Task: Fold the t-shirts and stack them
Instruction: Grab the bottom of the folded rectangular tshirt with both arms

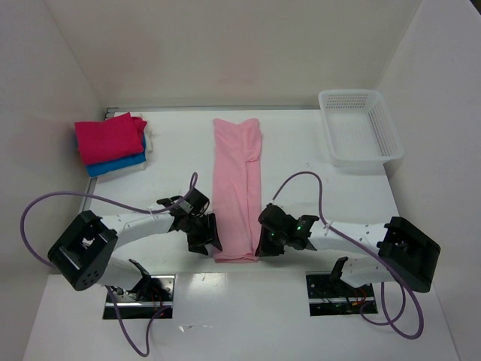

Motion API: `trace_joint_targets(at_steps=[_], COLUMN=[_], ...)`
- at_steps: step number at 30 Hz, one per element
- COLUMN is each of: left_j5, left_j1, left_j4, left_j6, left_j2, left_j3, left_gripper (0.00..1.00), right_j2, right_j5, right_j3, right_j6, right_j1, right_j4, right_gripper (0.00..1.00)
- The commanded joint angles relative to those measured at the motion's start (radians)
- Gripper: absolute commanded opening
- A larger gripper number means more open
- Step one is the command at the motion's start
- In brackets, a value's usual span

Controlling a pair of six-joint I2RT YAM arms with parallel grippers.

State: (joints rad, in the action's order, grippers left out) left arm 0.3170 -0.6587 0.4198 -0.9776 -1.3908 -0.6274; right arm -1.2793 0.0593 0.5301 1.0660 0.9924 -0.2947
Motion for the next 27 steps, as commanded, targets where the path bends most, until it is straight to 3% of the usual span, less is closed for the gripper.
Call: trace_joint_targets(at_steps=[1, 7, 15, 16, 22, 27], left_j5=[0.033, 0.042, 0.031, 0.031, 0.022, 0.001], left_j1=[-0.007, -0.014, -0.034, -0.036, -0.036, -0.036], left_j4=[-0.032, -0.058, -0.072, -0.072, -0.071, -0.019], left_j6=[-0.042, -0.076, -0.107, -0.107, -0.107, -0.087], left_j2=[-0.008, -0.008, -0.027, -0.036, -0.032, -0.01], left_j3=[0.025, 0.035, 0.035, 0.035, 0.035, -0.027], left_gripper=[0.61, 0.57, 0.42, 0.39, 0.01, 0.0], right_j2=[0.001, -0.008, -0.017, -0.017, -0.008, 0.009], right_j5=[-0.029, -0.019, -0.019, -0.019, -0.029, -0.055], right_j3=[-0.01, -0.01, -0.01, -0.01, -0.001, 0.042], right_j6=[0.015, 0.015, 0.015, 0.015, 0.015, 0.006], right_j1=[0.011, 0.011, 0.011, 0.011, 0.011, 0.011], right_j4=[0.025, 0.034, 0.043, 0.043, 0.035, 0.003], right_gripper=[0.09, 0.09, 0.09, 0.09, 0.07, 0.02])
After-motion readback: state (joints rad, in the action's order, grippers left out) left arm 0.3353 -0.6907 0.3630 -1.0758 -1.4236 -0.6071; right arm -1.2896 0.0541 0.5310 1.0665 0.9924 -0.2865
